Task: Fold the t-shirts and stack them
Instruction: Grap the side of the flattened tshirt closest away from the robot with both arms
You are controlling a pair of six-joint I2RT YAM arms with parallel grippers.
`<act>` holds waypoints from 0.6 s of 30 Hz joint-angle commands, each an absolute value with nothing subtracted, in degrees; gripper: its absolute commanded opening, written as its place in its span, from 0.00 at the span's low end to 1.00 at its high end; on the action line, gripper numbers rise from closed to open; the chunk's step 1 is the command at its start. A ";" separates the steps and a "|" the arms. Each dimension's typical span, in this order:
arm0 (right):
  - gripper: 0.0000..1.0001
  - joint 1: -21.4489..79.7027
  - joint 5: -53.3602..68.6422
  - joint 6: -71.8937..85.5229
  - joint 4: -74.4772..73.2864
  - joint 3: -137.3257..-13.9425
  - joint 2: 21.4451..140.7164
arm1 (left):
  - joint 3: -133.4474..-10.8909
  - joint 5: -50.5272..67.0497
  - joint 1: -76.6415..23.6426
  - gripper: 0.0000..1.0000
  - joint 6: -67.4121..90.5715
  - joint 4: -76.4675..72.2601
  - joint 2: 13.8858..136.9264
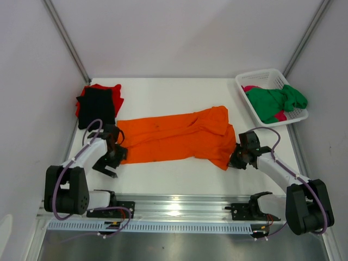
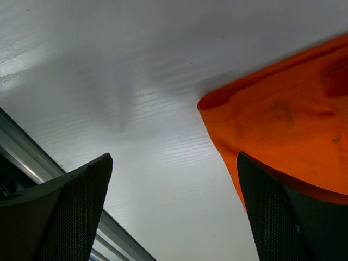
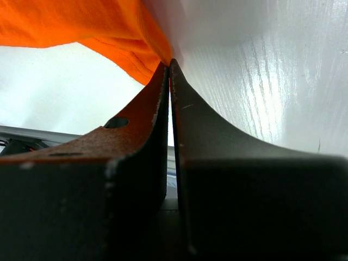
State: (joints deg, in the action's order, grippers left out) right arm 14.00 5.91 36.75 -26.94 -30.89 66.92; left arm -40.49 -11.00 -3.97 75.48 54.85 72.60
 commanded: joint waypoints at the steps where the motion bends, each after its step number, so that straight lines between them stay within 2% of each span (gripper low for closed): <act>1: 0.00 13.54 5.89 35.77 -28.12 -32.78 66.88 | -43.32 -12.75 -4.13 0.98 77.08 52.47 76.02; 18: 0.00 12.57 5.89 36.12 -27.95 -34.01 68.81 | -50.63 -12.92 -4.13 0.97 75.06 49.05 84.81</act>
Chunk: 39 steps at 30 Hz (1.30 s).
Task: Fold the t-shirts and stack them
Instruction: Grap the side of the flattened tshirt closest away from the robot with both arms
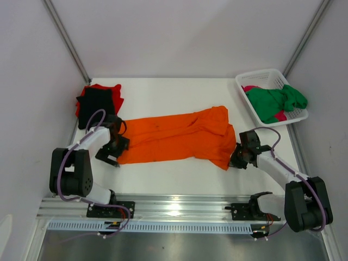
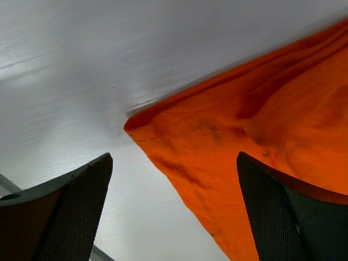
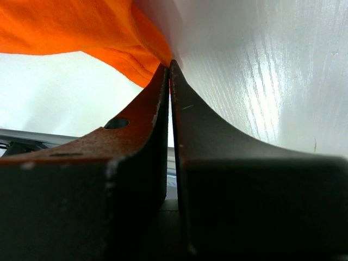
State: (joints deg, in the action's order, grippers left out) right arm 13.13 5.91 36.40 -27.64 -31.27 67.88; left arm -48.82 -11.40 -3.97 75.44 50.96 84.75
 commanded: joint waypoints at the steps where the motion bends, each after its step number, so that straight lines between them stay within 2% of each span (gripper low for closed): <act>1: 0.00 12.66 5.80 36.12 -27.95 -34.27 69.17 | -50.63 -12.92 -4.13 0.97 74.88 48.26 84.90; 11: 0.00 11.95 5.10 35.77 -28.04 -35.95 70.05 | -53.26 -9.76 -4.22 0.96 74.18 50.36 86.75; 20: 0.00 11.87 5.63 35.95 -27.07 -36.30 71.10 | -46.32 -7.82 -4.13 0.96 77.25 48.87 84.02; 30: 0.00 11.78 5.28 35.59 -28.21 -35.95 70.14 | -45.61 -11.60 -3.96 0.96 77.96 51.06 82.88; 39: 0.00 11.17 4.83 34.98 -29.70 -35.86 68.82 | -43.24 -15.28 -3.52 0.88 78.22 50.63 82.44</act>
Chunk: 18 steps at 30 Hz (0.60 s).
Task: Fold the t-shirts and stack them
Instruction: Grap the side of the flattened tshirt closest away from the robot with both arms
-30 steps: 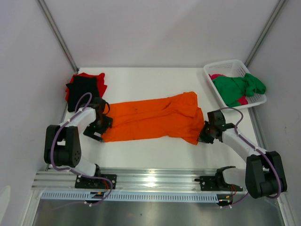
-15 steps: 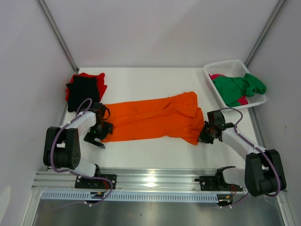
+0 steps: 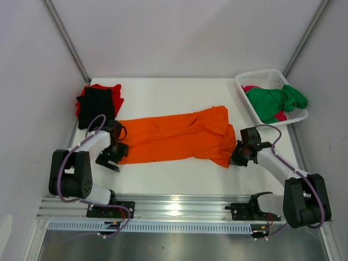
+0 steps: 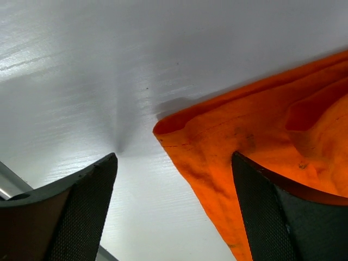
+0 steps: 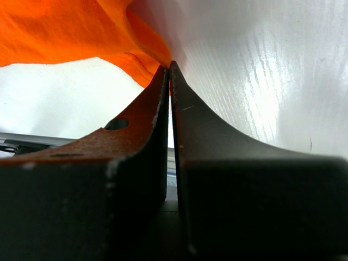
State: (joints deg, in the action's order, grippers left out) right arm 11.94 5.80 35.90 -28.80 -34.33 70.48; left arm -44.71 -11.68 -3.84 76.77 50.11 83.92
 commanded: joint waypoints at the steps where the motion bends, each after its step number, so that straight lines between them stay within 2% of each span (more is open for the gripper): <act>1: 0.00 11.25 4.75 34.98 -29.79 -35.86 68.64 | -43.24 -15.90 -3.43 0.86 78.31 50.71 82.35; 3: 0.00 11.16 4.83 34.81 -29.88 -35.95 68.64 | -42.72 -16.87 -3.43 0.82 78.22 50.45 82.00; 6: 0.00 10.99 5.01 34.72 -29.79 -36.03 68.64 | -42.01 -18.19 -3.43 0.72 77.96 49.57 81.39; 7: 0.00 10.90 5.01 34.72 -29.88 -36.12 68.64 | -41.75 -18.54 -3.43 0.64 77.87 49.31 81.13; 12: 0.00 10.72 5.27 34.80 -29.71 -36.12 68.73 | -40.34 -17.49 -3.34 0.39 76.20 46.49 81.21; 13: 0.00 10.72 5.27 34.80 -29.62 -36.12 68.64 | -40.43 -17.32 -3.34 0.29 76.03 46.15 81.30; 16: 0.00 10.72 5.19 34.81 -29.79 -36.12 68.38 | -40.95 -17.23 -3.34 0.26 75.41 46.23 82.26; 17: 0.00 10.72 5.19 34.89 -29.79 -36.04 68.29 | -41.22 -16.88 -3.34 0.22 75.32 46.14 82.70; 18: 0.00 10.72 5.19 34.81 -29.88 -35.95 68.29 | -41.22 -16.61 -3.34 0.15 75.06 45.97 82.88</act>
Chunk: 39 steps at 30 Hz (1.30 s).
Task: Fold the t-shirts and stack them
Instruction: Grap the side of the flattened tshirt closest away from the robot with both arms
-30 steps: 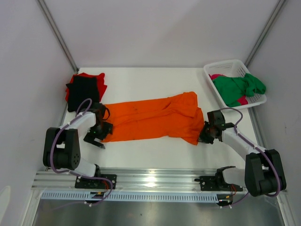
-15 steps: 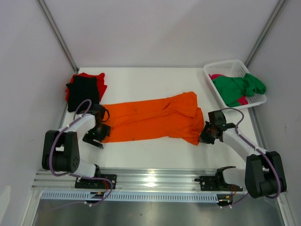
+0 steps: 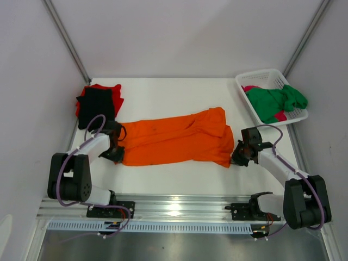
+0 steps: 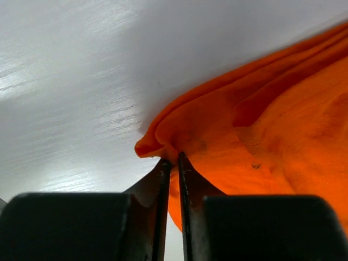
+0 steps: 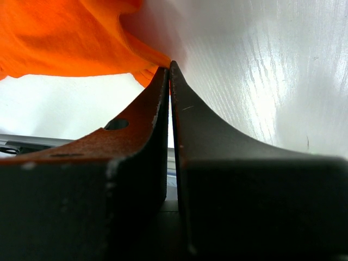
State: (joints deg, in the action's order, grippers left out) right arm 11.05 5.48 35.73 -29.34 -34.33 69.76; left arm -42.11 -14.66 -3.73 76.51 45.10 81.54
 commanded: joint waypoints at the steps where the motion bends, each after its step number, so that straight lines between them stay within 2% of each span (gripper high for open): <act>1: 0.00 10.81 5.19 34.80 -29.88 -35.86 68.12 | -41.22 -16.35 -3.34 0.12 74.88 45.88 82.97; 5: 0.00 10.72 5.01 34.89 -29.97 -35.77 67.94 | -41.83 -15.12 -3.34 0.01 74.18 45.35 83.76; 13: 0.00 10.55 4.92 34.28 -27.07 -37.79 70.13 | -48.33 -15.99 -3.87 0.01 69.96 50.35 82.45; 22: 0.00 10.55 4.39 32.00 -24.00 -46.48 77.68 | -53.69 -16.87 -3.96 0.01 66.98 52.64 81.47; 39: 0.00 9.76 4.57 28.83 -21.36 -61.26 89.91 | -73.82 -14.24 -3.95 0.01 59.50 56.07 96.32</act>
